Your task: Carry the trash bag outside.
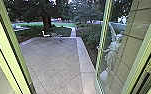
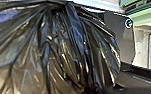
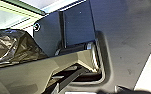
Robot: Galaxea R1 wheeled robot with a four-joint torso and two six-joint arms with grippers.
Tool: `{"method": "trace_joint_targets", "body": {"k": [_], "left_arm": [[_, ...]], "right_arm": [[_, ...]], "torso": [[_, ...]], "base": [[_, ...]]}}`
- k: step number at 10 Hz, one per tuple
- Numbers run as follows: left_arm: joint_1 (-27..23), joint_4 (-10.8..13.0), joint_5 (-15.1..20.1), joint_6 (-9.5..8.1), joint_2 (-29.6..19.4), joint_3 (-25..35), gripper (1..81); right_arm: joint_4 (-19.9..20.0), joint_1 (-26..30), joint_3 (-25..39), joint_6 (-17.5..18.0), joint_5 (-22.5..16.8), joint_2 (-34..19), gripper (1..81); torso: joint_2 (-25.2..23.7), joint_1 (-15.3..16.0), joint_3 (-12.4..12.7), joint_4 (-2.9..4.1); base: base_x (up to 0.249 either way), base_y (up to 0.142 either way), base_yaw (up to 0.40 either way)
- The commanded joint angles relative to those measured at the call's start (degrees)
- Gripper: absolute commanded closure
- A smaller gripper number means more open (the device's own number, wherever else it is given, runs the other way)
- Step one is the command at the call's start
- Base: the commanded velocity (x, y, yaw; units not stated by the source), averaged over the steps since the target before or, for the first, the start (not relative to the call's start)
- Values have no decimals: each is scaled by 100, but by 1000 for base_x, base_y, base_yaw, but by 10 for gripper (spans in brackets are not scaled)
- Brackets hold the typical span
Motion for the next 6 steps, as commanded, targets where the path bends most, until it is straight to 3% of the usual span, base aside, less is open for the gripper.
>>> {"method": "trace_joint_targets", "body": {"k": [1, 6], "left_arm": [[-260, 51, 335, 39, 20, 27, 811], [-268, 50, 335, 39, 20, 27, 811]], "right_arm": [[-36, 199, 102, -34, -292, 19, 10], [-36, 207, 102, -34, -301, 28, 10]], "torso": [[-2, 0, 0, 0], [-4, 0, 0, 0]], "base": [[0, 0, 0], [84, 0, 0]]}}
